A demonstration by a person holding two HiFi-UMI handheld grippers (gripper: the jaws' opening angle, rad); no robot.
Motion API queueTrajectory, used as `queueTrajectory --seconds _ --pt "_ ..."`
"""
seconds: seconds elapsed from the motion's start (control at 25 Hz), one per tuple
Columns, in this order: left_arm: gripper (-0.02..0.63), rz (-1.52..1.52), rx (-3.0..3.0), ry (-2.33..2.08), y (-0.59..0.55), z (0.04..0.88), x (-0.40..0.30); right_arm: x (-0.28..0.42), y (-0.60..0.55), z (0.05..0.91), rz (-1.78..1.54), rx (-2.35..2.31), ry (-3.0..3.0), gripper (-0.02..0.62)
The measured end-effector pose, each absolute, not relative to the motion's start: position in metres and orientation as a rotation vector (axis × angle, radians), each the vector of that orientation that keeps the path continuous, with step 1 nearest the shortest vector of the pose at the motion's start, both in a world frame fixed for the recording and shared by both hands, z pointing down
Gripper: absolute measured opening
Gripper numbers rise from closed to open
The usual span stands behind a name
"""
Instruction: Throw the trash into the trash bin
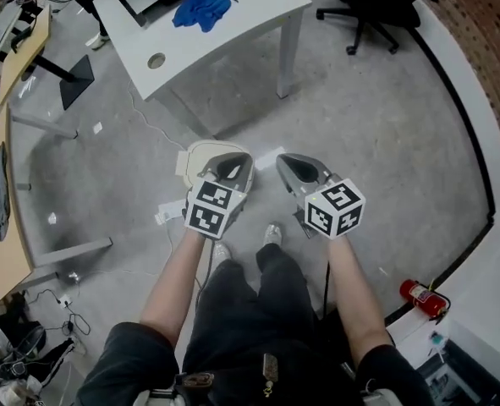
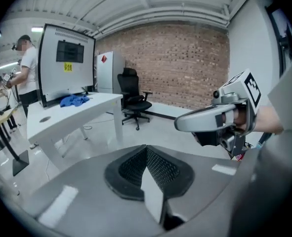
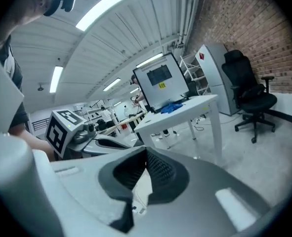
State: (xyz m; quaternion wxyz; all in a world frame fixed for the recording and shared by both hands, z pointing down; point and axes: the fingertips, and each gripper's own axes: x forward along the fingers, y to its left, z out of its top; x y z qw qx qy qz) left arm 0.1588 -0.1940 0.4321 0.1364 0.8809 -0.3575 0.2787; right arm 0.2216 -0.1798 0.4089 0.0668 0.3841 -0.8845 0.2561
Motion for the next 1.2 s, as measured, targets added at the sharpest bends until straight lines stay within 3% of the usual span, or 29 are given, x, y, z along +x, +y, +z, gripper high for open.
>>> queueTrajectory --seconds 0.24,1.2 --pt "0.006 0.673 2.660 -1.028 -0.155 0.356 0.136 0.204 -0.146 0.327 0.629 1.151 -2.786 0.003" --pt "0.006 0.281 2.883 -0.901 0.024 0.175 0.005 0.072 0.036 0.146 0.235 1.533 -2.798 0.003"
